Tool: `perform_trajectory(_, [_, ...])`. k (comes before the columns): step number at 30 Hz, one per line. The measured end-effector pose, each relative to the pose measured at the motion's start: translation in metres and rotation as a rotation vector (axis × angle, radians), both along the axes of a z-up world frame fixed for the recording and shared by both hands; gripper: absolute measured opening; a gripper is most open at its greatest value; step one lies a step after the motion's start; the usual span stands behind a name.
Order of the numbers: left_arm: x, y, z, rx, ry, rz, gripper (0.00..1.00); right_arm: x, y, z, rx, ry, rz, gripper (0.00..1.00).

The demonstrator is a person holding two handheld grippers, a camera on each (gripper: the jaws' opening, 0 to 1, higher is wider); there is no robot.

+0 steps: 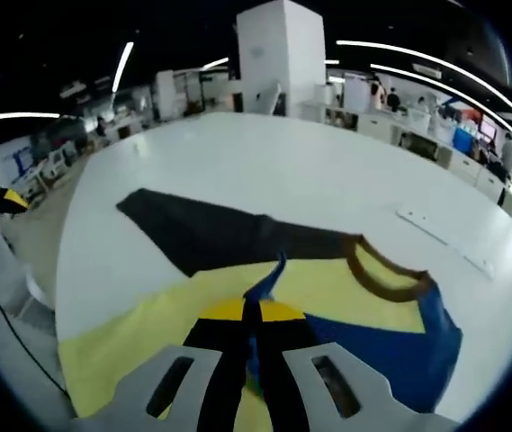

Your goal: Fold the garment on the visible template until the final outline fits inside the template.

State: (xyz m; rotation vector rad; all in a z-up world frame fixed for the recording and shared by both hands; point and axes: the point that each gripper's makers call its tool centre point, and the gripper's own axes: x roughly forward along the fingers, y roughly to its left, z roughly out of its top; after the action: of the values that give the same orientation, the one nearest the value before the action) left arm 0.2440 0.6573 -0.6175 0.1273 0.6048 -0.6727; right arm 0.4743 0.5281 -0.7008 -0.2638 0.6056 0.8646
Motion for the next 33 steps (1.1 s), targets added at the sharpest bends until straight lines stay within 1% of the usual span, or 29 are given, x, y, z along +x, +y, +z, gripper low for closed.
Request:
perform_trajectory(8, [0.0,0.0,-0.002,0.0,0.005,-0.003,0.99,-0.008,0.006,-0.012,-0.01,0.022,0.013,0.04])
perform_trajectory(14, [-0.001,0.0,-0.002,-0.003,0.008,-0.004,0.99,-0.011,0.01,-0.017,-0.011,0.036,0.022,0.04])
perform_trajectory(20, [0.0,0.0,-0.003,-0.003,0.009,-0.003,0.99,-0.015,0.017,-0.018,-0.005,0.033,0.036,0.04])
perform_trajectory(25, [0.0,0.0,-0.003,-0.004,0.01,-0.002,0.99,-0.016,0.017,-0.018,-0.006,0.033,0.041,0.05])
perform_trajectory(31, [0.001,-0.001,-0.003,-0.003,0.009,-0.006,0.99,-0.016,0.021,-0.013,0.014,0.03,0.049,0.1])
perform_trajectory(33, [0.002,-0.001,-0.002,-0.002,0.007,-0.007,0.99,-0.014,0.02,-0.013,0.006,0.021,0.049,0.1])
